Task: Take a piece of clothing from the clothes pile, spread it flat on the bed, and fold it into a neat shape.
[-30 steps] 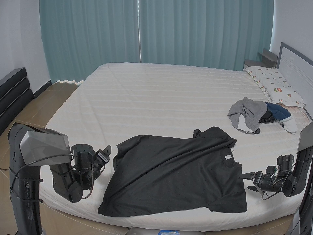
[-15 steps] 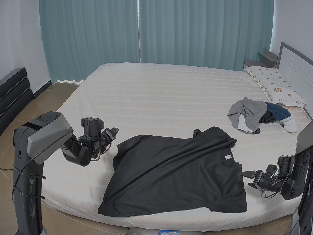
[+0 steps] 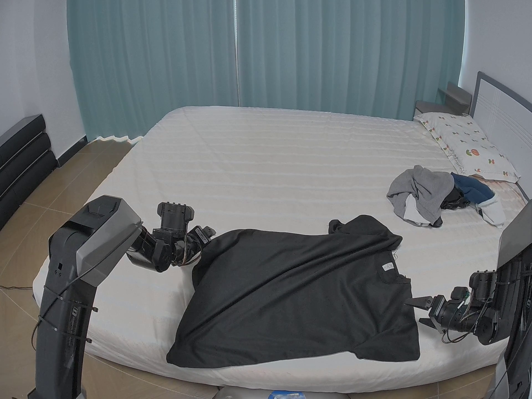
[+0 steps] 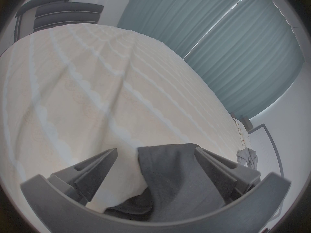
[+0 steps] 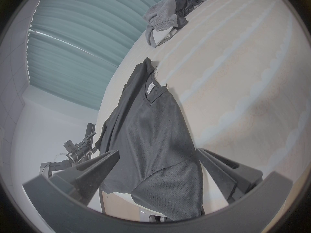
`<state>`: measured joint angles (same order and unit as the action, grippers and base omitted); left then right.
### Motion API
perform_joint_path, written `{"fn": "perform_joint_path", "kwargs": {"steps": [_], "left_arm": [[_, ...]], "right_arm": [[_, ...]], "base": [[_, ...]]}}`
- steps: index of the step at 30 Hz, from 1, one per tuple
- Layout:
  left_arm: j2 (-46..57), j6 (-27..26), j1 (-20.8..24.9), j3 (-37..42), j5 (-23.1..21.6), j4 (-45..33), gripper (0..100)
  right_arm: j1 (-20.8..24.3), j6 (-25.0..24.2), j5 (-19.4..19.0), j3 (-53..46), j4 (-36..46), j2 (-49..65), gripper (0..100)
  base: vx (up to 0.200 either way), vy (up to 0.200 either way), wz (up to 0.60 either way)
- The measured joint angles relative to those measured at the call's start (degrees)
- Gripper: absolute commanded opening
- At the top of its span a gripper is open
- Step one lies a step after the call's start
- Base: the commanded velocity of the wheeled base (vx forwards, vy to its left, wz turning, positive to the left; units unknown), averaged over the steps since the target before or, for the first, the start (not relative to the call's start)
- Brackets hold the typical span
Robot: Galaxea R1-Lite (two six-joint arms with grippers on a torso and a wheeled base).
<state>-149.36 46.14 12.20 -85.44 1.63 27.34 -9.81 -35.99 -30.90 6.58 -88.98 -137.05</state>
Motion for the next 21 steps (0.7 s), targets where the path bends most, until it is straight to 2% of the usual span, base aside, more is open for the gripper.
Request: {"fn": "perform_joint_path", "kwargs": {"steps": [6, 7, 14, 21], "left_arm": [[-1.4, 0.5, 1.3, -2.8, -0.1, -0.2, 100], [-1.8, 0.5, 1.4, -3.4, -0.1, -0.3, 0], [-4.3, 0.5, 1.7, -7.4, 0.6, -2.3, 0], [-6.8, 4.2, 1.0, -15.3, 5.3, -2.0, 0]], "right_arm": [[-0.1, -0.2, 0.0, -0.4, 0.0, -0.2, 100], [-0.1, -0.2, 0.0, -0.4, 0.0, -0.2, 100], [-0.3, -0.4, 0.0, -0.6, 0.0, -0.2, 100], [-0.3, -0.4, -0.1, -0.9, 0.0, -0.1, 100]], "base": [[0.000, 0.000, 0.00], [0.000, 0.000, 0.00], [0.000, 0.000, 0.00], [0.000, 0.000, 0.00]]}}
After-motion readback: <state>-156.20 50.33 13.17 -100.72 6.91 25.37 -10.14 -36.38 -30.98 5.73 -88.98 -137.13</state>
